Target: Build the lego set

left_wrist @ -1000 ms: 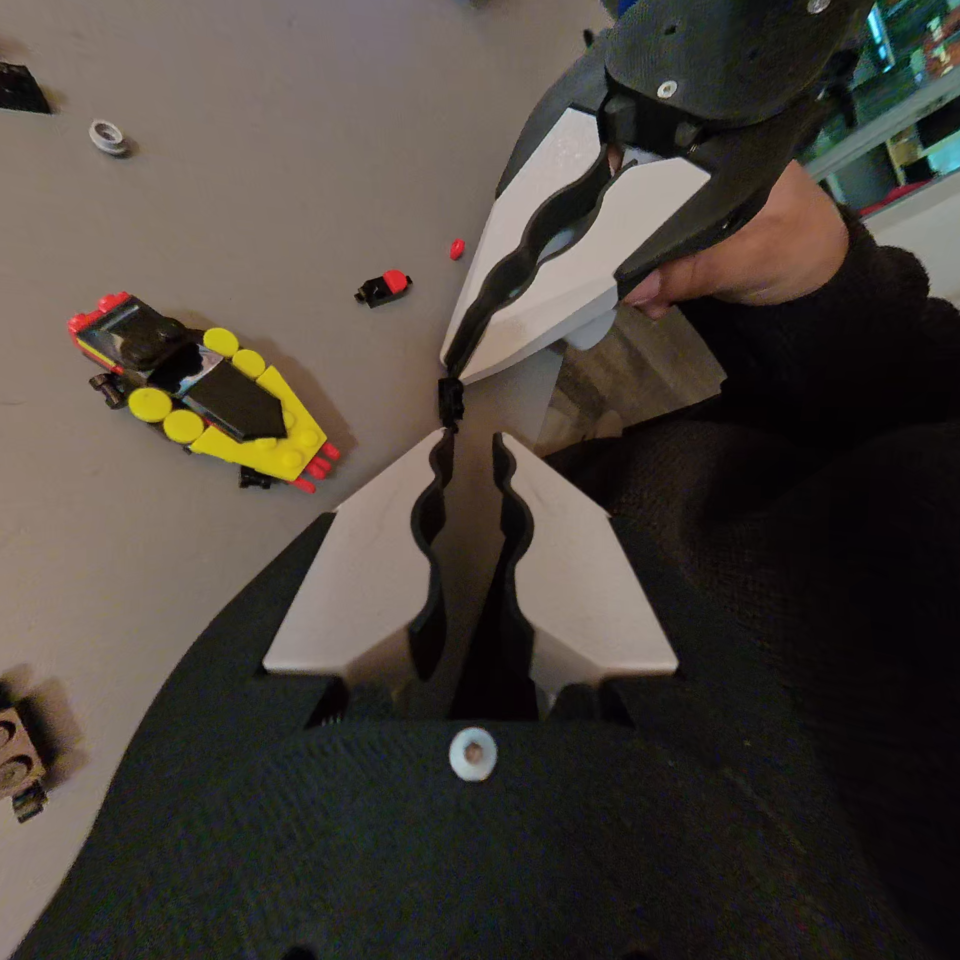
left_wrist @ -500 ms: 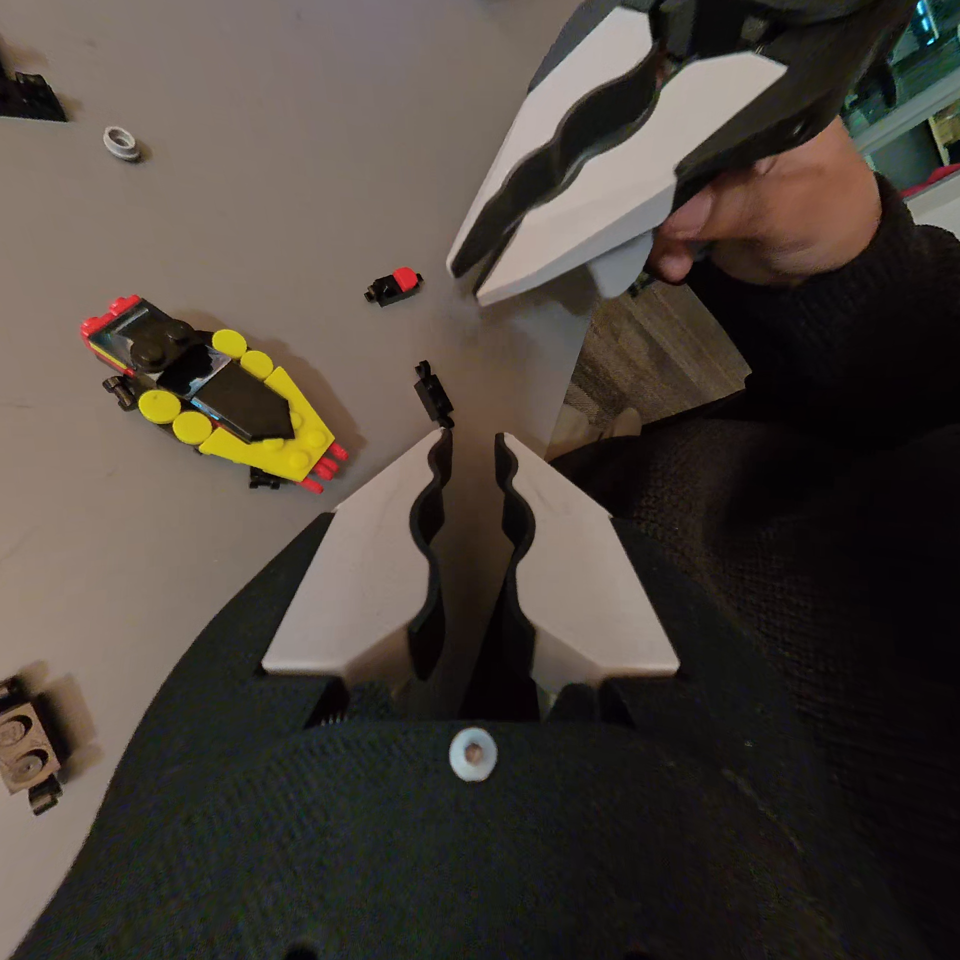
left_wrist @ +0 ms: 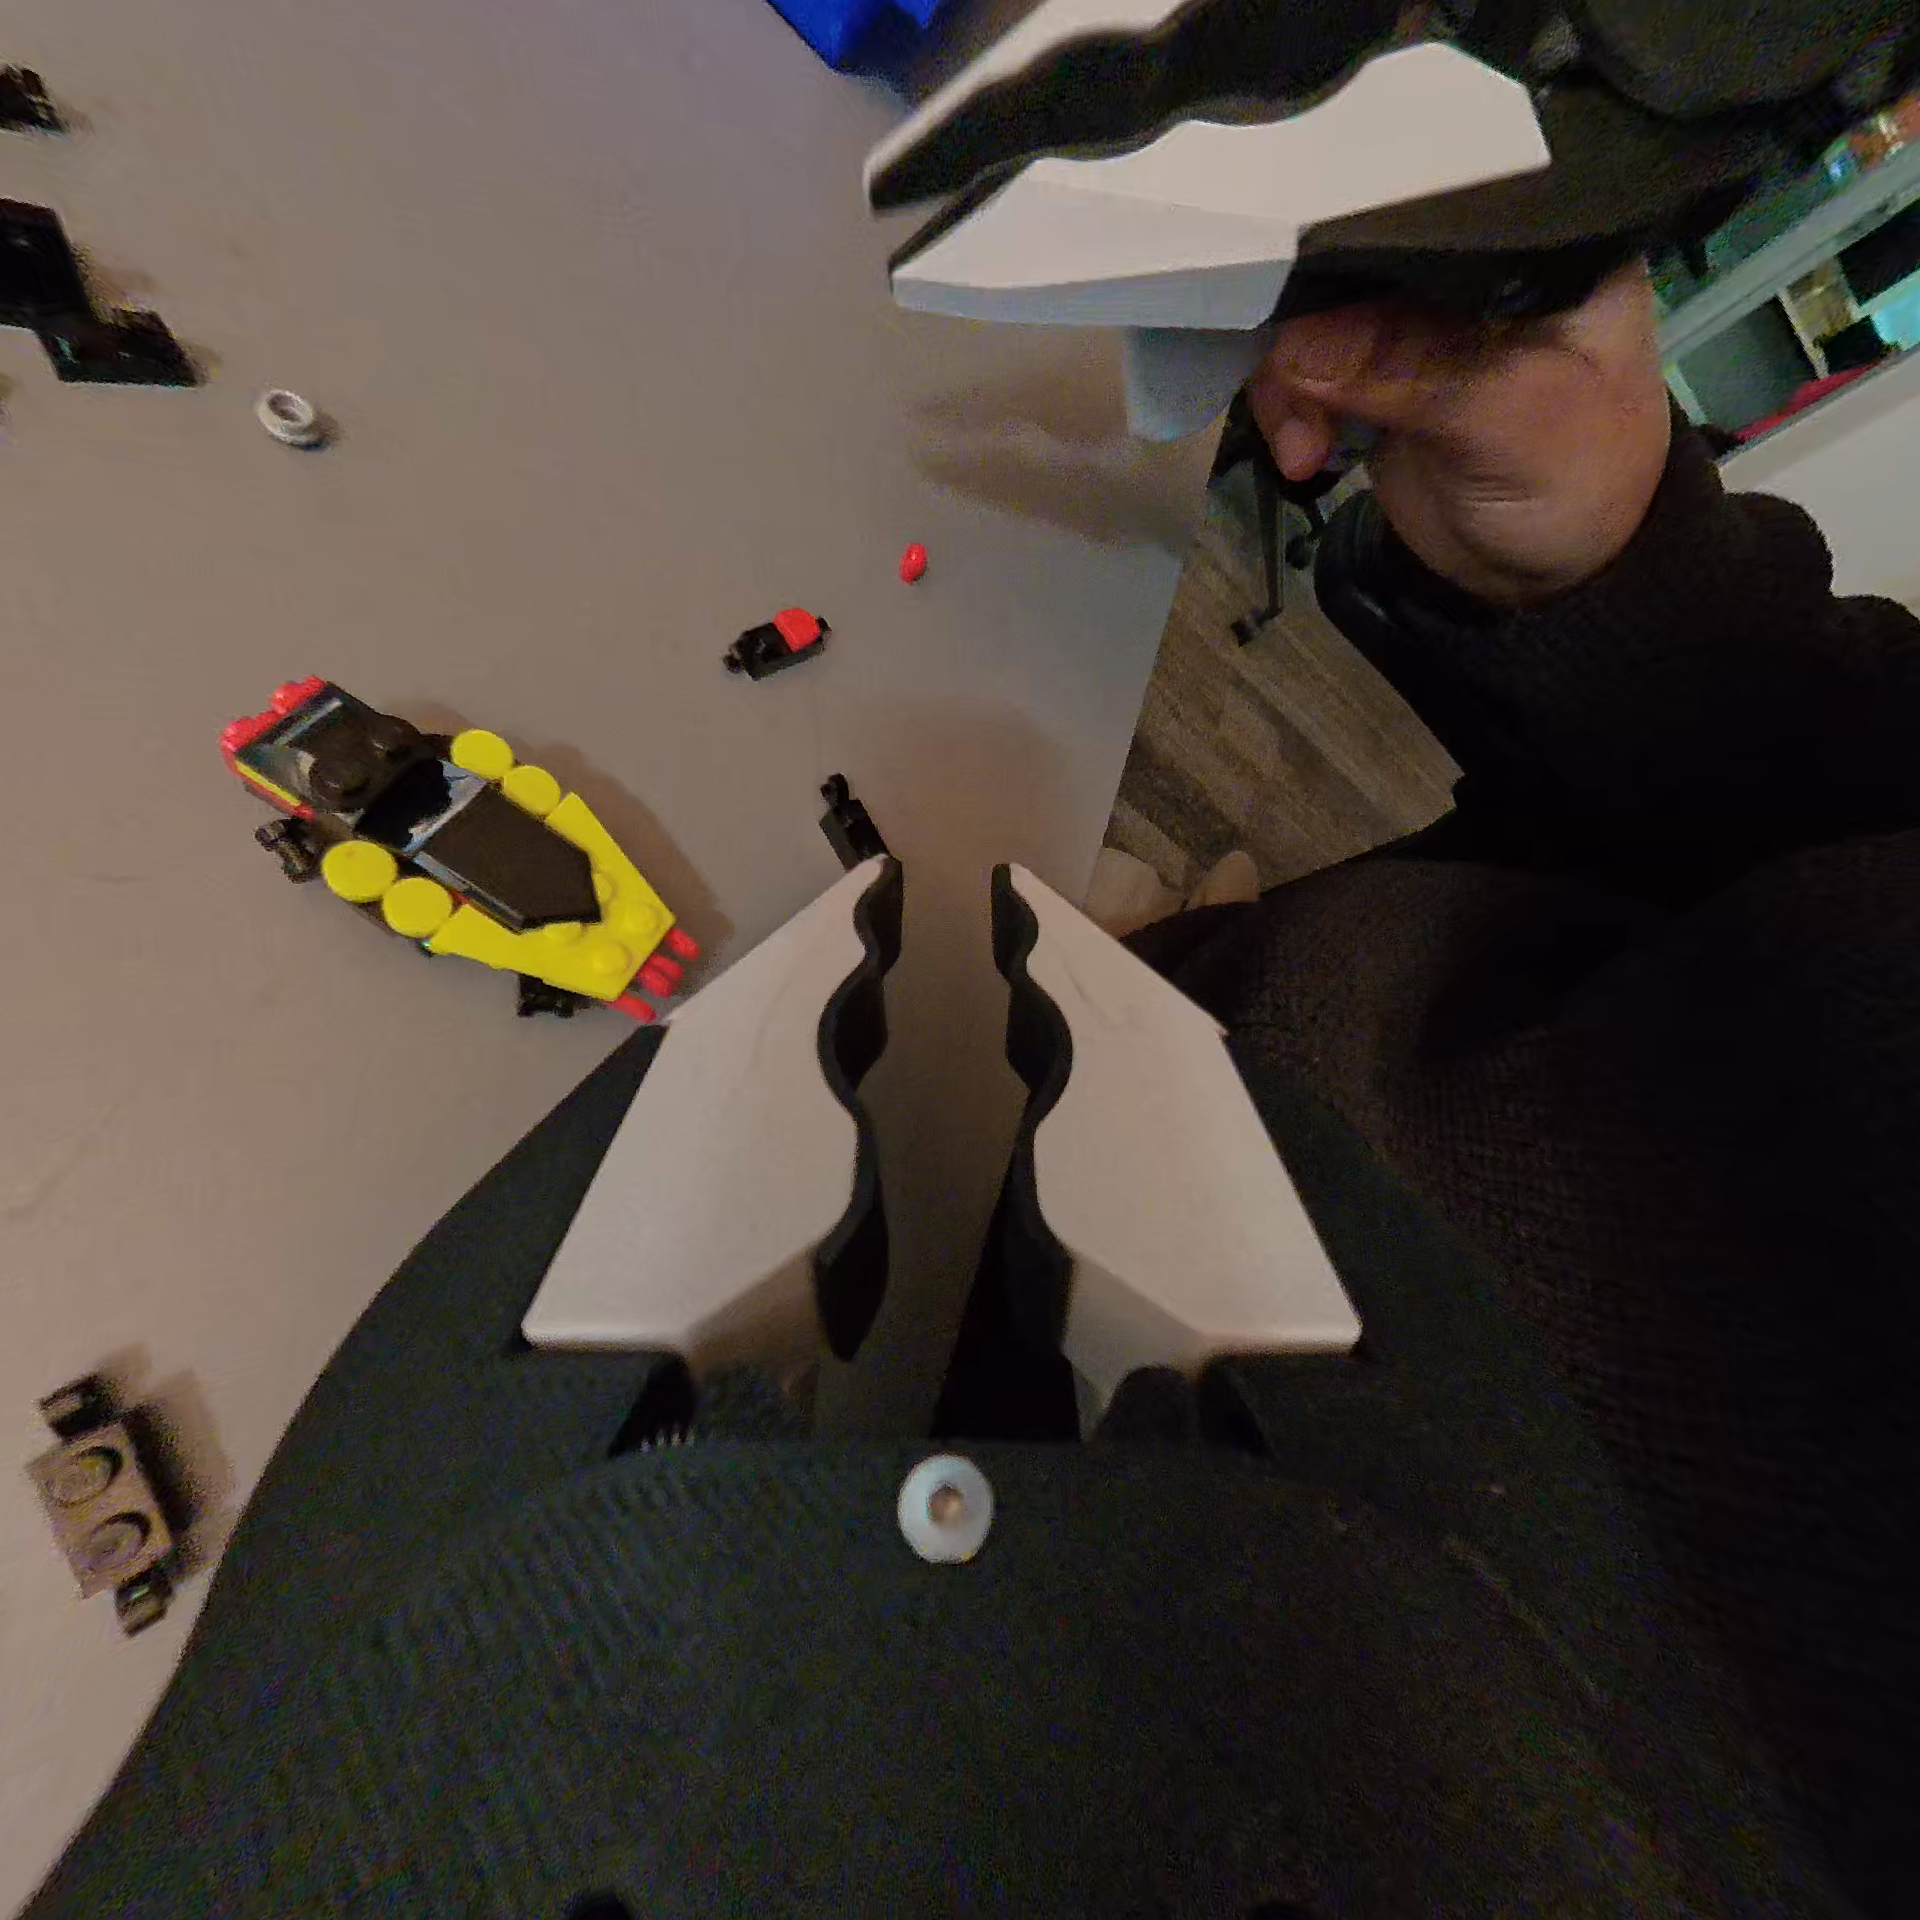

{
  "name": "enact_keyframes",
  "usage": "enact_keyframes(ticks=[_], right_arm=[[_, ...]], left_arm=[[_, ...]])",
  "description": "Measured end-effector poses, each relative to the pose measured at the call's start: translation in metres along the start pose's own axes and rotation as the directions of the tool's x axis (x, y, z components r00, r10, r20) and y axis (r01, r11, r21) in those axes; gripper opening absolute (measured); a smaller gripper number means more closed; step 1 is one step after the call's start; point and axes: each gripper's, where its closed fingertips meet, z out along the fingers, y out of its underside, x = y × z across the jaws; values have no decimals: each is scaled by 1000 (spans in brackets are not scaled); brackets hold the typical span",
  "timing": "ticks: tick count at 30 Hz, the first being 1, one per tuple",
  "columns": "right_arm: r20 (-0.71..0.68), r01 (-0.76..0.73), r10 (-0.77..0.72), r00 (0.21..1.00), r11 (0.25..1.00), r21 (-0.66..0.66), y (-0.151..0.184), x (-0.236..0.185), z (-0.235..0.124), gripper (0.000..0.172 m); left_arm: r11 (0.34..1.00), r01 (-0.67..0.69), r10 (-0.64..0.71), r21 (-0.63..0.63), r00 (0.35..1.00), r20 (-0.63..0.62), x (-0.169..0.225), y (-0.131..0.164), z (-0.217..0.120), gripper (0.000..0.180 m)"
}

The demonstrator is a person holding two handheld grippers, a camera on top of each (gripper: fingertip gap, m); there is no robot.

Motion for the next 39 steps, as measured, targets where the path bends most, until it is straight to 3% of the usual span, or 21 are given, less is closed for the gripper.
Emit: enact_keyframes(ticks=[1,3,5,9,14,17,27,32,39], right_arm=[[-59,51,-49,997,998,28,-6,5,-3,20],[-148,126,-109,983,986,112,-24,8,-13,28],[-220,184,-141,965,964,190,-38,9,-23,26],[-306,226,-164,938,957,181,-32,17,-22,33],[-239,60,0,971,969,241,-31,20,-21,29],[-177,-3,49,983,967,253,-33,17,-21,1],[-344,201,-104,933,944,260,-41,21,-29,4],[-313,158,-69,947,950,271,-39,22,-29,6],[-117,36,11,993,918,394,-47,11,-41,3]], left_arm=[[1000,1,-1,5,1000,3,-1,-1,-1,17],[1000,2,-3,8,1000,9,-2,-1,-2,19],[1000,4,-4,10,1000,7,-2,-2,-2,19],[1000,13,-12,10,1000,-5,-1,-2,-2,19],[1000,14,-14,10,1000,-5,-1,-2,-2,19],[1000,23,-22,10,1000,-1,-3,-2,-2,19],[1000,28,-28,10,1000,0,-4,-1,-2,19],[1000,27,-27,9,1000,0,-4,-1,-2,19],[1000,29,-29,4,1000,3,-5,0,-1,19]])
